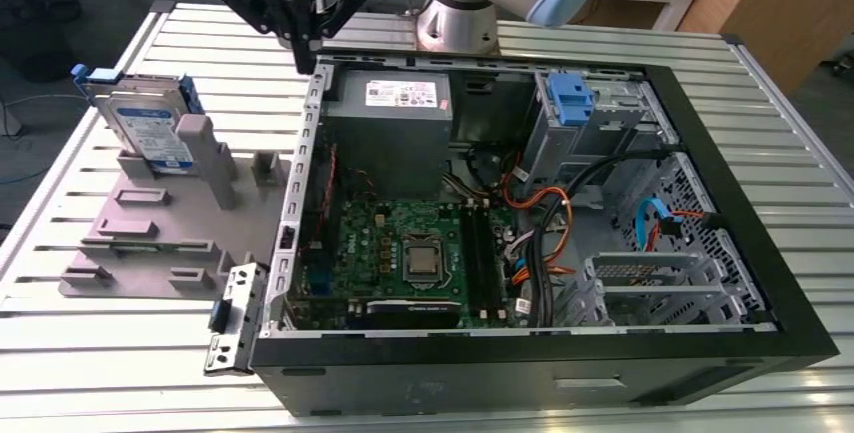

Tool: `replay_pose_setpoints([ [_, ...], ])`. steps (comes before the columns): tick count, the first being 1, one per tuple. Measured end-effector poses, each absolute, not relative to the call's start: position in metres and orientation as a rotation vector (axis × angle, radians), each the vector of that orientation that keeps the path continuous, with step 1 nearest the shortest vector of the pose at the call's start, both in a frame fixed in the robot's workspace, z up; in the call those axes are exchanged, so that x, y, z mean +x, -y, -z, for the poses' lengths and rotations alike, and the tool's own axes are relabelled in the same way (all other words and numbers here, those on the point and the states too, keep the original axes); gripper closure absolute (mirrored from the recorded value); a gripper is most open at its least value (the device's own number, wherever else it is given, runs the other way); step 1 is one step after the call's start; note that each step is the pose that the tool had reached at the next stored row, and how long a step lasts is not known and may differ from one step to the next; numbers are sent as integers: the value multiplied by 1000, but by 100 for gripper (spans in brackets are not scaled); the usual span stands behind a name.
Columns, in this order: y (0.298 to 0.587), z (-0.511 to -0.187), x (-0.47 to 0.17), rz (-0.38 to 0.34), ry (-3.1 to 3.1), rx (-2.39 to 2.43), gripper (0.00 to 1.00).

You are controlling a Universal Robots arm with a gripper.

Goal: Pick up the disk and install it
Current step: 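Reach for the disk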

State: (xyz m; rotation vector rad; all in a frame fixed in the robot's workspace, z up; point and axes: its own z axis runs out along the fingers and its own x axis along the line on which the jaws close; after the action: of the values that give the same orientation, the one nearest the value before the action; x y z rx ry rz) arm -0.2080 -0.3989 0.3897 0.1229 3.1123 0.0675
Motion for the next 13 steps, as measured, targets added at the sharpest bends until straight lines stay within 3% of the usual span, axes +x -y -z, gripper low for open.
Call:
replay_pose_setpoints([
  [13,399,-387,-235,-67,-3112,129,89],
])
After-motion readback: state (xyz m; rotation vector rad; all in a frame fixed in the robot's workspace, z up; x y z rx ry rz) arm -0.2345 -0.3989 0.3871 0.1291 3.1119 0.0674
